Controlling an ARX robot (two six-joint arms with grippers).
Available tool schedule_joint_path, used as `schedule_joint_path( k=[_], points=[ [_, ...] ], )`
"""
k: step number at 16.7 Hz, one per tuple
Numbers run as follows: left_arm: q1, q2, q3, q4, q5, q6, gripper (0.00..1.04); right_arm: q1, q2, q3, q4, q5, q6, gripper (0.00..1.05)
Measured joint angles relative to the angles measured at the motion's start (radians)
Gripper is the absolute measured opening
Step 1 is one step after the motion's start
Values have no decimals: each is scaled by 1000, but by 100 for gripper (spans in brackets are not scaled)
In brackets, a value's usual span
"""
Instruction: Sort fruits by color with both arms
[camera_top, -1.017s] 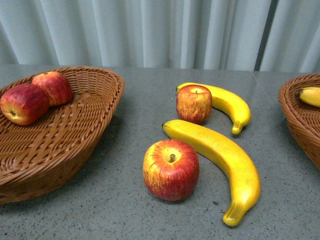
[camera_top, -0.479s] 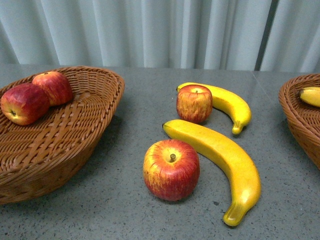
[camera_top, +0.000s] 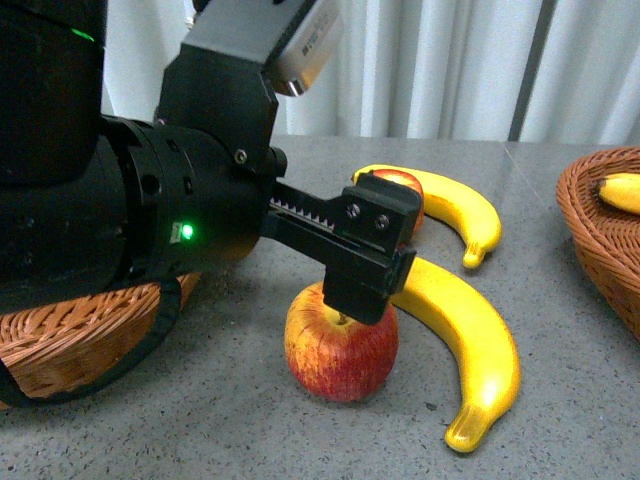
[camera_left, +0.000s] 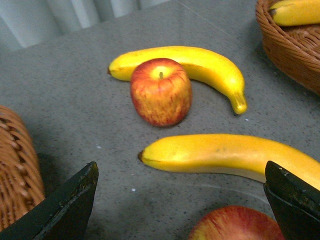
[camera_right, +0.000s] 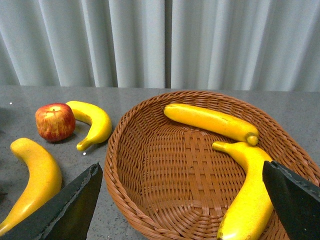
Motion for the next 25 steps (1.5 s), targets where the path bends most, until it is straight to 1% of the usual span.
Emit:
schedule_joint_path(
  k=[3, 6, 12, 13, 15, 16, 17, 19, 20, 21, 22, 24, 25],
  points=[
    [-26, 13, -14, -2, 49, 4, 98, 0, 0, 0, 0, 0, 0, 98],
    [-52, 22, -48, -26, 48, 4, 98, 0, 0, 0, 0, 0, 0, 98],
    [-38, 101, -69, 21, 68, -5, 98, 0, 0, 0, 0, 0, 0, 98],
    [-37, 101, -69, 23, 71, -5, 95, 0, 0, 0, 0, 0, 0, 98],
    [-43, 81, -76, 4, 78, -4, 75, 0, 0, 0, 0, 0, 0, 98],
    [-40, 57, -81, -3, 78, -3, 69, 0, 0, 0, 0, 0, 0, 98],
    [23, -66, -84, 26, 70, 1, 67, 0, 0, 0, 0, 0, 0, 98],
    [55, -113, -82, 28, 43, 0, 67, 0, 0, 0, 0, 0, 0, 98],
    [90, -137, -72, 21, 20, -15, 67, 0, 0, 0, 0, 0, 0, 98],
    [167, -152, -56, 21, -37, -63, 67, 0, 0, 0, 0, 0, 0, 98],
    [224, -149, -55, 20, -72, -105, 67, 0, 0, 0, 0, 0, 0, 98],
    [323, -122, -66, 7, -104, -183, 67, 0, 0, 0, 0, 0, 0, 98],
    [339, -96, -69, -14, -110, -200, 67, 0, 0, 0, 0, 0, 0, 98]
  ],
)
